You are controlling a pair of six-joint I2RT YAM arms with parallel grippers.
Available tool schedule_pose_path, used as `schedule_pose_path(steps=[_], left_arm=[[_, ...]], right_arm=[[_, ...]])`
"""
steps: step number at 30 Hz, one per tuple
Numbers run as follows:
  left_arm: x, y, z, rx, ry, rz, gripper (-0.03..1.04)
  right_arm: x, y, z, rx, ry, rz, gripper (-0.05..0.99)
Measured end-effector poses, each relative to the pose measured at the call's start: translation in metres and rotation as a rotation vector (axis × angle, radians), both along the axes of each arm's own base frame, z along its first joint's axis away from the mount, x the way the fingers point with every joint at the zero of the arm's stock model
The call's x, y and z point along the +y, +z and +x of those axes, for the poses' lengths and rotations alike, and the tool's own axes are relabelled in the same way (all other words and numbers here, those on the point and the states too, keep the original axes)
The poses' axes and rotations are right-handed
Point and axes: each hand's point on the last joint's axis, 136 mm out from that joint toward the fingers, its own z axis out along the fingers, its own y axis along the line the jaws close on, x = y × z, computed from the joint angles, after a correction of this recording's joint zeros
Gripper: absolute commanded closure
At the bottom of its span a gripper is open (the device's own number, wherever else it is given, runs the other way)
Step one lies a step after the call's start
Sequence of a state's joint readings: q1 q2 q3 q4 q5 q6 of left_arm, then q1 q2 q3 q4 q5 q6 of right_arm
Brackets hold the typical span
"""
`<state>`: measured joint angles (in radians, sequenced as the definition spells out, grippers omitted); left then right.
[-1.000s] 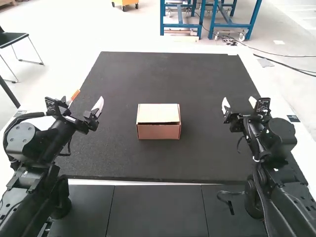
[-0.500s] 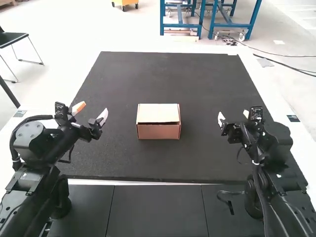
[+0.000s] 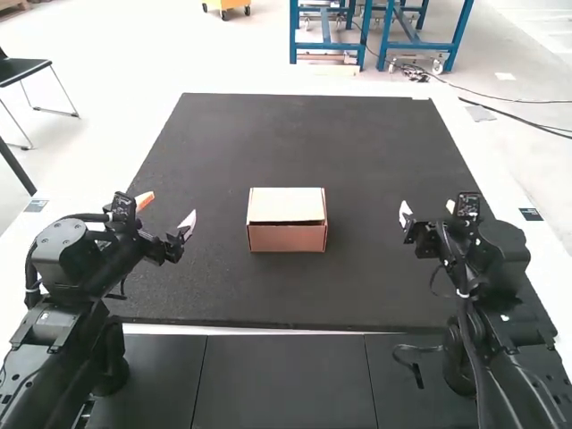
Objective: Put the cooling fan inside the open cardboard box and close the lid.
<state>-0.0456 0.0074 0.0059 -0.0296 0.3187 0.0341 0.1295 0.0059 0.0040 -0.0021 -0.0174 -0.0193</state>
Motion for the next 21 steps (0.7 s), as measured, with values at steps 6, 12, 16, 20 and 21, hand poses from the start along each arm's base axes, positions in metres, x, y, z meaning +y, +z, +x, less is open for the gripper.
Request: schedule_pose_path(steps=[6,12,16,20,21], left_arm=[[0.014,0.000,0.004,-0.010,0.062,0.028,0.05],[0.031,0.000,0.007,-0.015,0.131,0.046,0.05],[0.032,0.000,0.007,-0.018,0.138,0.061,0.05],[0.032,0.000,0.007,-0.021,0.137,0.072,0.05],[0.032,0.000,0.007,-0.023,0.136,0.075,0.05]], right_arm=[[-0.006,0.000,0.001,-0.001,-0.033,0.001,0.02],[-0.015,0.001,0.002,-0.005,-0.075,0.001,0.02],[-0.018,0.001,0.002,-0.005,-0.088,0.000,0.02],[-0.021,0.001,0.002,-0.005,-0.100,0.000,0.02],[-0.022,0.002,0.002,-0.006,-0.104,0.001,0.02]])
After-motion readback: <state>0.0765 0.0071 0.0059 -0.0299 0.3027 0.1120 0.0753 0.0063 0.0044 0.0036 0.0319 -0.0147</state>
